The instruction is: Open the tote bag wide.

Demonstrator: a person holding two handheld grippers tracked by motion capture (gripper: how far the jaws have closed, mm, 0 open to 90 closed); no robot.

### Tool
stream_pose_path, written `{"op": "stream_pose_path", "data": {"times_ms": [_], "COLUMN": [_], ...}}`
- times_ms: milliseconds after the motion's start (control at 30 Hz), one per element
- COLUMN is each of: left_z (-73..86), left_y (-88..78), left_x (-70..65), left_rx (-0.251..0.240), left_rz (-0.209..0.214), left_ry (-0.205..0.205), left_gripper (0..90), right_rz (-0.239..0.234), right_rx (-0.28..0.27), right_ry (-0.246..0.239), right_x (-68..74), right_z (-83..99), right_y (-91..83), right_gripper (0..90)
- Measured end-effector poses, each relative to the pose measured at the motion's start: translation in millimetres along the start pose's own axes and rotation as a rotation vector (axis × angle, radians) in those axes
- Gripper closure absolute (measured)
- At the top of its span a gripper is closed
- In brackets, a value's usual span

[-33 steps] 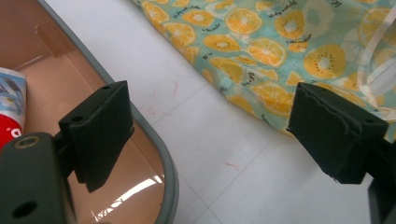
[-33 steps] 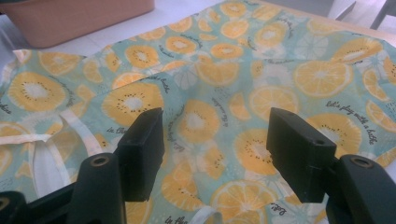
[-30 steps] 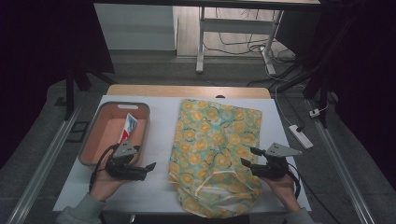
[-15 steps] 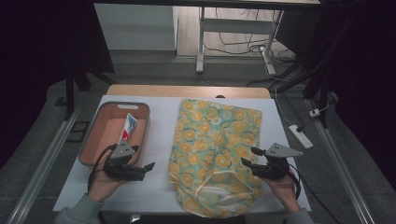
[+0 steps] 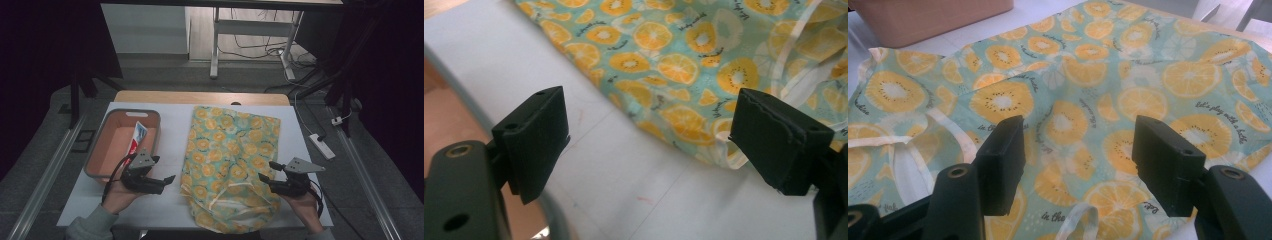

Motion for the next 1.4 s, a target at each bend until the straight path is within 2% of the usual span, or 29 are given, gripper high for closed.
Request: {"op": "stream_pose_path", "data": {"times_ms": [100, 133, 300, 400, 433, 467, 500, 567, 600, 667, 700, 800, 900, 967, 1067, 1167, 1233, 1333, 1400], "left_z": [-3.2, -4.9, -9.7, -22.5, -22.5, -29.7, -29.7, -35.7, -40.8, -45.8, -45.8, -51.0, -50.3, -45.7, -39.0, -35.2, -32.0, -25.7, -22.4], "left_y": [4.3, 7.7, 15.0, 23.8, 23.8, 30.1, 30.1, 38.7, 49.0, 60.9, 60.9, 79.9, 93.1, 95.7, 94.1, 93.7, 91.5, 85.4, 87.1], "left_x": [-5.5, -8.5, -13.2, -21.3, -21.3, -26.2, -26.2, -31.2, -35.6, -39.3, -39.3, -43.7, -48.0, -51.9, -52.9, -51.5, -50.9, -53.8, -55.3], "left_rx": [0.009, 0.019, 0.039, 0.04, 0.04, 0.044, 0.044, 0.063, 0.08, 0.11, 0.11, 0.156, 0.203, 0.241, 0.261, 0.282, 0.288, 0.301, 0.318], "left_rz": [0.011, 0.015, 0.027, 0.057, 0.057, 0.076, 0.076, 0.102, 0.129, 0.157, 0.157, 0.186, 0.21, 0.238, 0.256, 0.254, 0.279, 0.299, 0.297], "left_ry": [0.029, 0.049, 0.072, 0.099, 0.099, 0.119, 0.119, 0.144, 0.16, 0.187, 0.187, 0.22, 0.245, 0.265, 0.277, 0.276, 0.268, 0.28, 0.288], "left_gripper": [17.0, 17.3, 18.8, 19.4, 19.5, 19.6, 19.9, 20.2, 20.3, 20.5, 20.7, 21.0, 21.0, 21.0, 22.2, 23.8, 24.5, 26.1, 26.6], "right_rz": [-0.003, -0.003, -0.018, -0.017, -0.02, -0.018, -0.018, -0.018, -0.017, -0.016, -0.017, -0.017, -0.02, -0.017, -0.017, -0.018, -0.019, -0.02, -0.021], "right_rx": [-0.003, -0.006, -0.003, -0.001, -0.003, -0.004, -0.006, -0.007, -0.01, -0.01, -0.01, 0.003, 0.013, 0.021, 0.022, 0.023, 0.025, 0.033, 0.031], "right_ry": [-0.005, -0.012, -0.022, -0.033, -0.037, -0.038, -0.041, -0.041, -0.043, -0.039, -0.038, -0.037, -0.038, -0.044, -0.046, -0.046, -0.047, -0.056, -0.056], "right_x": [-0.3, 0.0, 4.3, 8.8, 10.0, 11.3, 12.3, 13.1, 13.0, 12.4, 11.7, 10.8, 10.3, 10.0, 9.7, 10.1, 10.4, 11.4, 11.0], "right_z": [-1.0, -2.4, -3.4, -3.2, -3.5, -3.6, -3.6, -3.4, -3.4, -3.4, -3.4, -1.8, -0.1, 0.8, 1.1, 0.4, 0.3, 0.5, 0.5], "right_y": [0.1, 1.1, 2.9, 1.4, 0.4, -0.8, -1.8, -3.5, -3.7, -3.2, -2.5, 0.2, 3.0, 4.1, 5.0, 6.2, 6.7, 8.2, 8.2], "right_gripper": [38.0, 38.0, 38.0, 38.0, 38.0, 38.0, 37.9, 37.9, 37.9, 37.9, 37.9, 37.8, 37.6, 37.6, 37.6, 37.5, 37.5, 37.4, 37.4]}}
Point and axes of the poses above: each handheld gripper's, and its own axes: y roughly forward along the jaws, z roughly out of its underside, x roughly to its left, the point moved 1 cm from there along y, roughly forward along the jaws, and after that the axes turned 1 degree about y, right-handed, at the moved point
